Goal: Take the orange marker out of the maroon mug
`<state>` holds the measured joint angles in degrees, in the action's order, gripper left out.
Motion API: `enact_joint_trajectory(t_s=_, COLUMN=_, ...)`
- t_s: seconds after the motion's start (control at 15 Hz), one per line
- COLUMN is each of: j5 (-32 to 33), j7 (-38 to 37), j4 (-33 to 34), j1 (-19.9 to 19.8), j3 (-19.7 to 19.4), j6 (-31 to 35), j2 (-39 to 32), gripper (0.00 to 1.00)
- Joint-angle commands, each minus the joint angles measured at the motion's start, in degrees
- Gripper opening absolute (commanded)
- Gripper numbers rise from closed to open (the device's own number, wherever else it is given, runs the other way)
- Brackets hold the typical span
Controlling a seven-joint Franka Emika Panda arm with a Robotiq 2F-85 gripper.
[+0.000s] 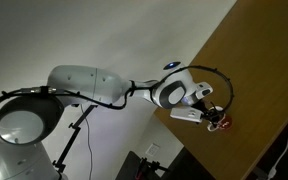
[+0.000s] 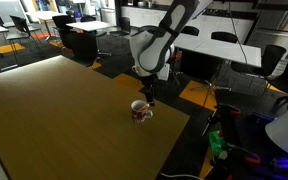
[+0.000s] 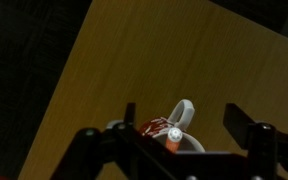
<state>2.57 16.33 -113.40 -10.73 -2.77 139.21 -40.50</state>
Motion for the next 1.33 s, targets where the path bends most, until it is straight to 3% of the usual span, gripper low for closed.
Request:
enact_joint_trajectory(t_s=0.0, j5=-0.78, j7=-1.45, j4=2.30, j1=-0.18, j3=0.69, j6=0.56, j2=-1.99, gripper=0.70)
enact_joint_trajectory(t_s=0.07, j5=-0.78, j7=-1.61, j4=2.80, j1=-0.13, j3=0.72, j6=0.43, j2=-2.45, gripper=0.64)
enact_joint_trajectory(t_s=0.73, j5=-1.10, j7=-3.51, j4=9.40, j1=-0.19, j3=1.04, j6=-0.05, j2=-8.27, gripper=0.53)
enact_joint_trajectory(t_s=1.13, j5=-1.29, j7=-3.40, j4=12.31, j1=-0.29, j3=1.45, j6=-0.39, j2=-10.37, gripper=0.41)
enact_joint_trajectory(t_s=1.2, j5=-1.35, j7=-3.26, j4=12.40, j1=-0.34, j3=1.57, j6=-0.74, j2=-10.23, gripper=0.35)
enact_joint_trajectory(t_s=1.27, j5=-1.34, j7=-3.24, j4=12.38, j1=-0.28, j3=1.61, j6=-0.81, j2=-10.18, gripper=0.37)
